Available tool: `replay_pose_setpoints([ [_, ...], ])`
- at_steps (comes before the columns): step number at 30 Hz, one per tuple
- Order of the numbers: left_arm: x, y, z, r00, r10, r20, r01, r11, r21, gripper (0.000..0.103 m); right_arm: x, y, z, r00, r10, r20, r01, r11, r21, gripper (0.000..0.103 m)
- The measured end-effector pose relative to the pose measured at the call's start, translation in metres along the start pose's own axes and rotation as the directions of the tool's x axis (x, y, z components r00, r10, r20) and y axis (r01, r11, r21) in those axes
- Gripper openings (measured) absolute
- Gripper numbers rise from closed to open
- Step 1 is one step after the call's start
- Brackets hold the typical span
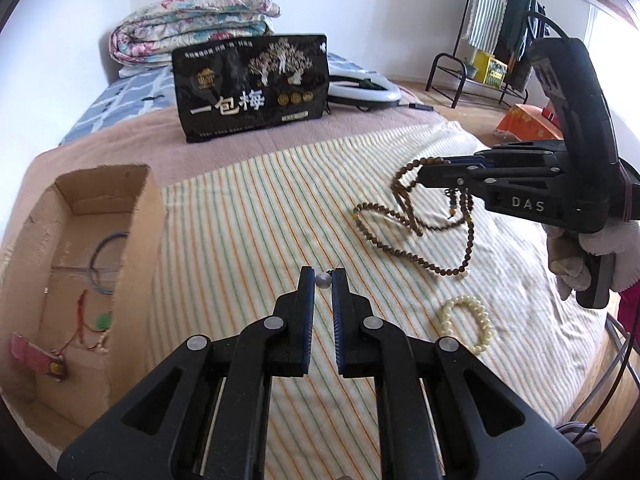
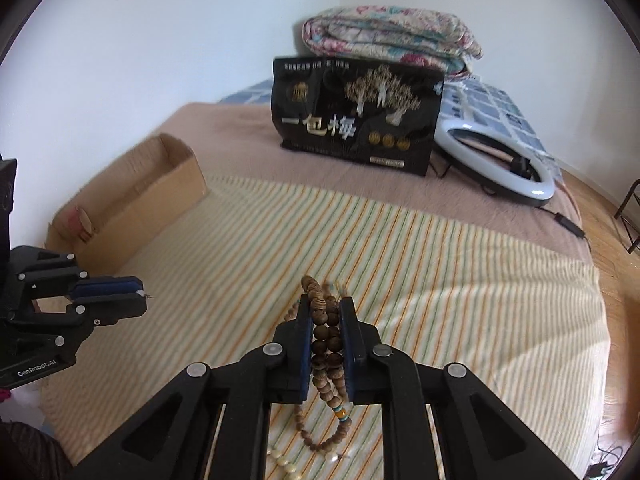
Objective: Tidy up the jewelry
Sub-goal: 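Grasp the brown wooden bead strands with the right tool while the left tool holds the pearl, then carry the pearl in the left tool and bead strands in the right tool over the box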
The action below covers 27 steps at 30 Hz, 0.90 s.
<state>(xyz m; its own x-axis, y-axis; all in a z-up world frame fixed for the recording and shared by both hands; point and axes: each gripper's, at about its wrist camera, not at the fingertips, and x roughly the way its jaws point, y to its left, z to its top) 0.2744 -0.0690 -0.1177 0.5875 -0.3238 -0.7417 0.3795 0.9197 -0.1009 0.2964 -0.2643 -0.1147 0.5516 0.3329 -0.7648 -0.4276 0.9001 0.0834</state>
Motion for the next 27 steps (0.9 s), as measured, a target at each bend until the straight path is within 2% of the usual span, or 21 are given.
replay_pose_setpoints([
  [17, -0.075, 0.018, 0.004, 0.996, 0.040, 0.085, -0.038, 0.999, -0.023, 0.007, -0.080, 0.032, 0.038, 0.994, -0.026, 0.105, 0.024, 1.000, 0.018, 0.010],
  [27, -0.110, 0.046, 0.005, 0.989, 0.084, 0.125, -0.079, 0.996, -0.045, 0.007, -0.107, 0.060, 0.066, 0.988, -0.015, 0.156, 0.014, 1.000, 0.008, 0.010],
])
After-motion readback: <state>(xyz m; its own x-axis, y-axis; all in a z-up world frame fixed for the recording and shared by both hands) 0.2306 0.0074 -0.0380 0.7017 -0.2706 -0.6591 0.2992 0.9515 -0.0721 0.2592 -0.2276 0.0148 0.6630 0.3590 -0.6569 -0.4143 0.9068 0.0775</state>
